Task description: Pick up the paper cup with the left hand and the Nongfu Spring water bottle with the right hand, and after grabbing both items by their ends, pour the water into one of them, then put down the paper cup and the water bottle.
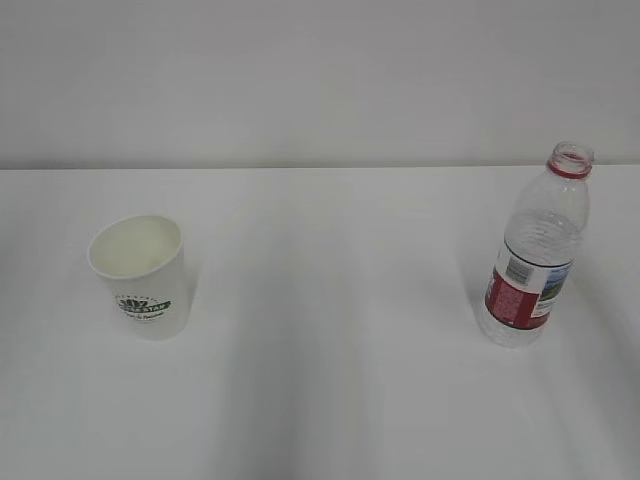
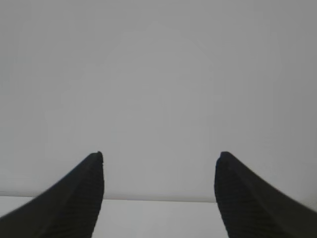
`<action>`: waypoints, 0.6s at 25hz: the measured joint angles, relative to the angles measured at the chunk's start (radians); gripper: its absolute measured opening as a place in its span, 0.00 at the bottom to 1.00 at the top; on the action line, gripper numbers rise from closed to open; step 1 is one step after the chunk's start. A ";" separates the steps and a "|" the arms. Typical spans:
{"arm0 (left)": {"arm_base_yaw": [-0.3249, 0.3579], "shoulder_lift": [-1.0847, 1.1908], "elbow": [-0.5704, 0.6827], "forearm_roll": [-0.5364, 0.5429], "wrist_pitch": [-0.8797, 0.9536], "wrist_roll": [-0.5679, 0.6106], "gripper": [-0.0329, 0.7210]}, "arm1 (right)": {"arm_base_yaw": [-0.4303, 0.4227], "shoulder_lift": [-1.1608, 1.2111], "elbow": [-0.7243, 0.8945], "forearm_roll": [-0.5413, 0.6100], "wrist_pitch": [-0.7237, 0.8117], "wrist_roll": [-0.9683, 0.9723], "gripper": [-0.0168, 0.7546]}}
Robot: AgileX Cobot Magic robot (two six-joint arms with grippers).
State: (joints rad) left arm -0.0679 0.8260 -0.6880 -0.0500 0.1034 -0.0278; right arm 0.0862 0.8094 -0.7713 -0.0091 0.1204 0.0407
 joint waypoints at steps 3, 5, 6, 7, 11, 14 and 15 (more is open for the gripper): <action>0.000 0.022 0.000 0.000 -0.016 0.000 0.57 | 0.000 0.043 0.000 0.000 -0.018 0.000 0.71; 0.000 0.037 0.000 0.013 -0.051 0.000 0.57 | 0.000 0.064 0.000 0.000 -0.025 0.000 0.71; 0.000 0.045 0.000 0.025 -0.073 0.000 0.57 | 0.000 0.076 0.000 0.000 -0.025 0.000 0.71; 0.000 0.054 0.000 0.035 -0.095 0.000 0.57 | 0.000 0.086 0.000 0.000 -0.027 0.000 0.71; 0.000 0.102 0.000 0.050 -0.141 0.000 0.57 | 0.000 0.116 0.000 0.000 -0.056 0.000 0.71; 0.000 0.143 0.000 0.050 -0.142 0.000 0.57 | 0.000 0.133 0.000 -0.002 -0.120 0.000 0.71; 0.000 0.158 0.000 0.050 -0.143 0.000 0.57 | 0.000 0.137 0.000 -0.004 -0.141 0.000 0.71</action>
State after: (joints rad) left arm -0.0679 0.9840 -0.6880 0.0000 -0.0395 -0.0278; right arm 0.0862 0.9462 -0.7713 -0.0131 -0.0208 0.0407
